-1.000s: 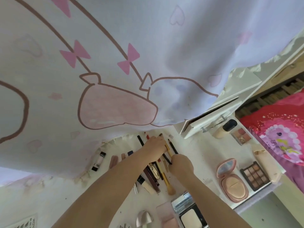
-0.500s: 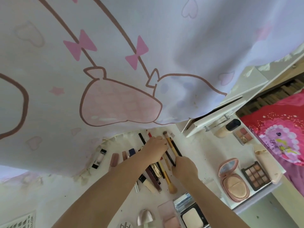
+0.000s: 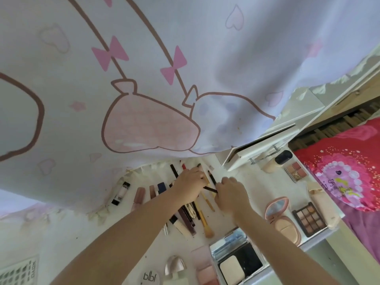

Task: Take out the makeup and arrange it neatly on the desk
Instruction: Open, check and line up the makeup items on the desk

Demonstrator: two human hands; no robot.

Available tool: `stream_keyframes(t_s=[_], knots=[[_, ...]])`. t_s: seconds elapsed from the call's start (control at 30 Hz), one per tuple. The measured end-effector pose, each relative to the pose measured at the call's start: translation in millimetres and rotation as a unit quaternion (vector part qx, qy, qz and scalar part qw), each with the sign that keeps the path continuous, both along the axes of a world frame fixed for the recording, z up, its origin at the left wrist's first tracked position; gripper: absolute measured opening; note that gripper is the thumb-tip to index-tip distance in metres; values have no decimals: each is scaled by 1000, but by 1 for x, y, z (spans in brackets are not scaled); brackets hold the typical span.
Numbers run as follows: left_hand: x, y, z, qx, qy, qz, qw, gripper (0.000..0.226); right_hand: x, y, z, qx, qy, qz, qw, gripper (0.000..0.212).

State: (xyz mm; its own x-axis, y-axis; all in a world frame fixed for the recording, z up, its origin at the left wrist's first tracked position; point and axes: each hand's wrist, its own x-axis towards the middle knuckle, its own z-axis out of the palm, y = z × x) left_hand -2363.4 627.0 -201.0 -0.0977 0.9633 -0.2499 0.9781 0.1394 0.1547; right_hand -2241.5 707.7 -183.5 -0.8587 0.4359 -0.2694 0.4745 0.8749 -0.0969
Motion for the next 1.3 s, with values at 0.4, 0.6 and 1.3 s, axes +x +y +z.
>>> stream_keyframes(t_s=[0.4, 0.6, 1.3], knots=[[65, -36, -7, -17, -351, 383, 854, 23, -49, 40, 10, 81, -101, 421, 898, 43], [88, -13, -15, -19, -385, 526, 758, 35, -69, 39, -3, 59, -153, 511, 844, 43], [108, 4, -10, -53, -249, 646, 719, 22, -79, 61, -28, 25, -59, 627, 777, 30]])
